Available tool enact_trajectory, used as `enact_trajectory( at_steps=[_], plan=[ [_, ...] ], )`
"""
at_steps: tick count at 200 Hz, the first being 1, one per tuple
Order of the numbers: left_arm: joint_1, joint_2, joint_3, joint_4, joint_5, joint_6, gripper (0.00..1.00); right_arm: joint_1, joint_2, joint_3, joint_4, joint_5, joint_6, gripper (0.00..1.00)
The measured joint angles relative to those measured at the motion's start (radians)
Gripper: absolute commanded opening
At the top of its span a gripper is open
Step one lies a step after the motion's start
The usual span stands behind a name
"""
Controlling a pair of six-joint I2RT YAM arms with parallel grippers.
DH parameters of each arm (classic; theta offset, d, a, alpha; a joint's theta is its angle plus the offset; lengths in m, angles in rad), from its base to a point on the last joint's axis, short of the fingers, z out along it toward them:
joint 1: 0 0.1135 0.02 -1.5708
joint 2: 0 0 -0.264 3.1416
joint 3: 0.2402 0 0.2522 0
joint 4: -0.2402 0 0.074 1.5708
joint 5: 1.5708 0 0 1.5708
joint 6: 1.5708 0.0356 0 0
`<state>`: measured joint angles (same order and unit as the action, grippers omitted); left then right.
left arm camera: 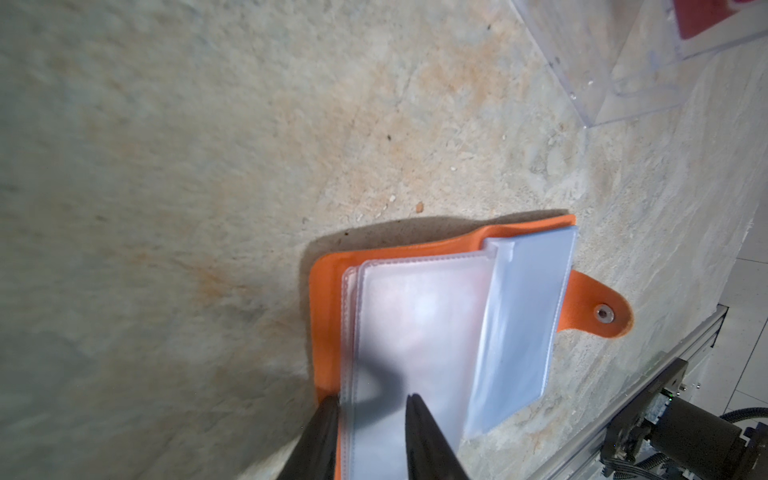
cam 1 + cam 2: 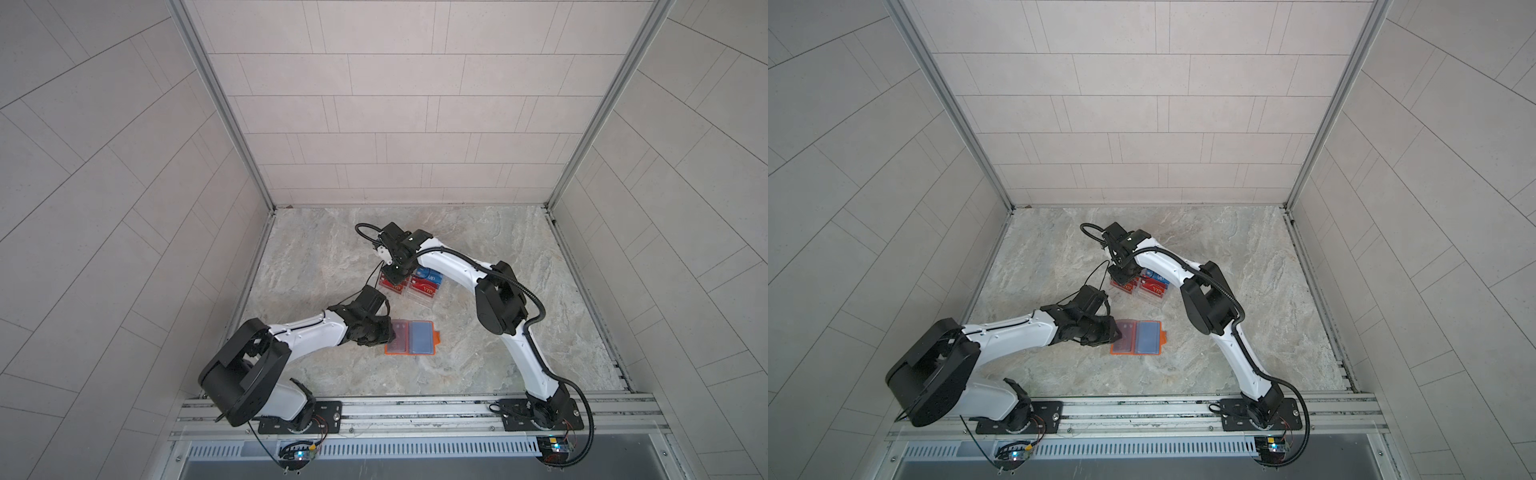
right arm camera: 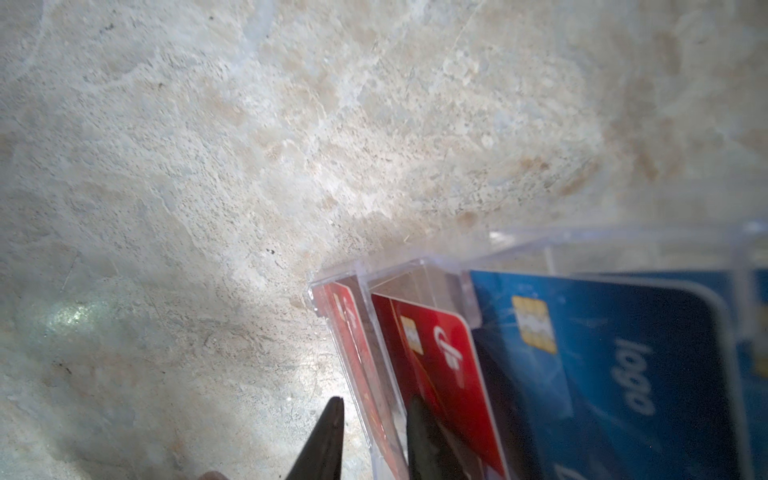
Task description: Put the credit cards into the card holder
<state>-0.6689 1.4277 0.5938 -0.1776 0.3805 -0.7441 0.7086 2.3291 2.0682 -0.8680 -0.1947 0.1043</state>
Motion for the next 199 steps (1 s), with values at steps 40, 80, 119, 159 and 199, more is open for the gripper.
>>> enact_trajectory(
  at_steps=[40, 80, 119, 159, 199],
  plan=[
    [0.000, 0.000, 0.000, 0.000, 0.000, 0.000, 0.33, 0.000, 0.000, 0.000, 0.001, -0.015, -0.010, 0.23],
    [0.000, -0.001, -0.002, 0.002, 0.001, 0.000, 0.33, 0.000, 0.008, 0.003, -0.001, -0.027, -0.026, 0.22],
    [0.000, -0.002, -0.003, 0.004, 0.001, 0.000, 0.34, 0.000, 0.049, 0.026, -0.006, -0.034, -0.051, 0.18],
    [0.000, -0.003, -0.004, 0.005, 0.002, 0.000, 0.34, 0.003, 0.056, 0.031, -0.016, -0.034, -0.083, 0.17],
    [0.000, -0.009, -0.009, 0.004, 0.002, 0.000, 0.34, 0.003, 0.056, 0.053, -0.027, -0.043, -0.108, 0.21]
  ],
)
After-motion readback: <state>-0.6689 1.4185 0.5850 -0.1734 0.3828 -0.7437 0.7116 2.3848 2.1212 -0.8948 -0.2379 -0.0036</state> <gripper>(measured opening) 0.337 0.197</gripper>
